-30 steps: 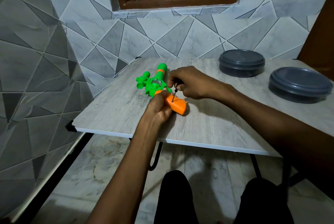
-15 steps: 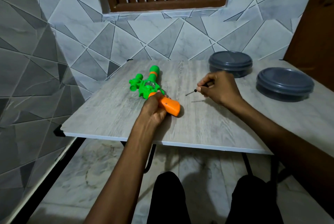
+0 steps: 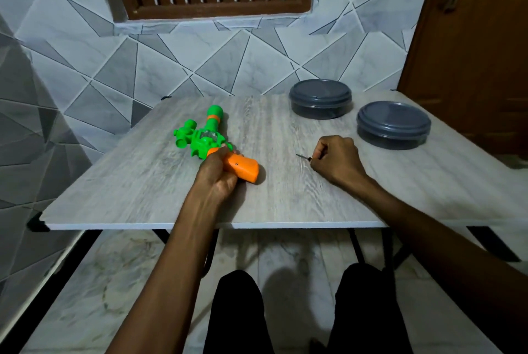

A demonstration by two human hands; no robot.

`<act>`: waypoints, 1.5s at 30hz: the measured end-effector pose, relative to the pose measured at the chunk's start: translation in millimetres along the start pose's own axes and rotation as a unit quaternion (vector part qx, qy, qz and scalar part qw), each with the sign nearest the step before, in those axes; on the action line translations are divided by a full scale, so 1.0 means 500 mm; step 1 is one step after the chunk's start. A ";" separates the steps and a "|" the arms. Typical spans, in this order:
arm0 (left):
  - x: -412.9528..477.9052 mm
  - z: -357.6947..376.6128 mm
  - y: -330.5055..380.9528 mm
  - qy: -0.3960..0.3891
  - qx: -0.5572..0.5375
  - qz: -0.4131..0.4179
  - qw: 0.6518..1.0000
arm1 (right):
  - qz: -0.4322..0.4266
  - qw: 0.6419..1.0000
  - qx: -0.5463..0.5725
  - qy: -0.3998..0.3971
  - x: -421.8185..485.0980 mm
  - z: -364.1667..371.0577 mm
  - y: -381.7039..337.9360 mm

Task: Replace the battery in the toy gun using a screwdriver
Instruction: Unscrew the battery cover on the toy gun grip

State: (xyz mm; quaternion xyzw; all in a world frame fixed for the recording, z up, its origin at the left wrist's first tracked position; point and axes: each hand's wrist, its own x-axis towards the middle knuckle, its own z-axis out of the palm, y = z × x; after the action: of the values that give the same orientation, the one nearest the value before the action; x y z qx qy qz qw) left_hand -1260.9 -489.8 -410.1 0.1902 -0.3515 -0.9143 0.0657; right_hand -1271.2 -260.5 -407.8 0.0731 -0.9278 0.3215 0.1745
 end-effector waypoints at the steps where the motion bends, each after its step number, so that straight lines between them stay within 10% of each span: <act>1: 0.000 0.000 0.001 0.000 -0.002 0.002 1.000 | -0.001 1.000 -0.004 -0.008 0.003 0.004 0.001; 9: -0.009 -0.016 0.013 -0.032 -0.030 -0.009 0.999 | -0.006 0.998 0.054 0.031 0.003 0.025 -0.040; 17: -0.039 -0.033 0.029 -0.128 -0.030 -0.040 0.990 | -0.109 0.967 0.186 -0.136 -0.029 0.102 -0.208; 21: -0.019 -0.032 0.041 -0.095 0.027 0.012 0.995 | 0.036 0.951 0.281 -0.124 -0.021 0.137 -0.223; 28: 0.017 0.011 0.031 -0.051 0.408 0.191 0.892 | 0.326 0.736 0.556 -0.206 0.003 0.137 -0.240; 36: 0.080 0.016 0.011 -0.048 0.553 0.174 0.813 | 0.367 0.714 0.574 -0.160 -0.002 0.116 -0.237; 45: 0.028 0.042 0.024 -0.066 0.518 0.171 0.836 | 0.380 0.700 0.585 -0.155 0.006 0.105 -0.229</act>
State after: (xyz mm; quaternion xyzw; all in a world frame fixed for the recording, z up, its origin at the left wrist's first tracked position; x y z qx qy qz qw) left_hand -1282.2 -489.4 -391.8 0.0726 -0.8040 -0.5833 0.0900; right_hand -1260.1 -382.7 -379.7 -0.1493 -0.5157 0.8229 -0.1863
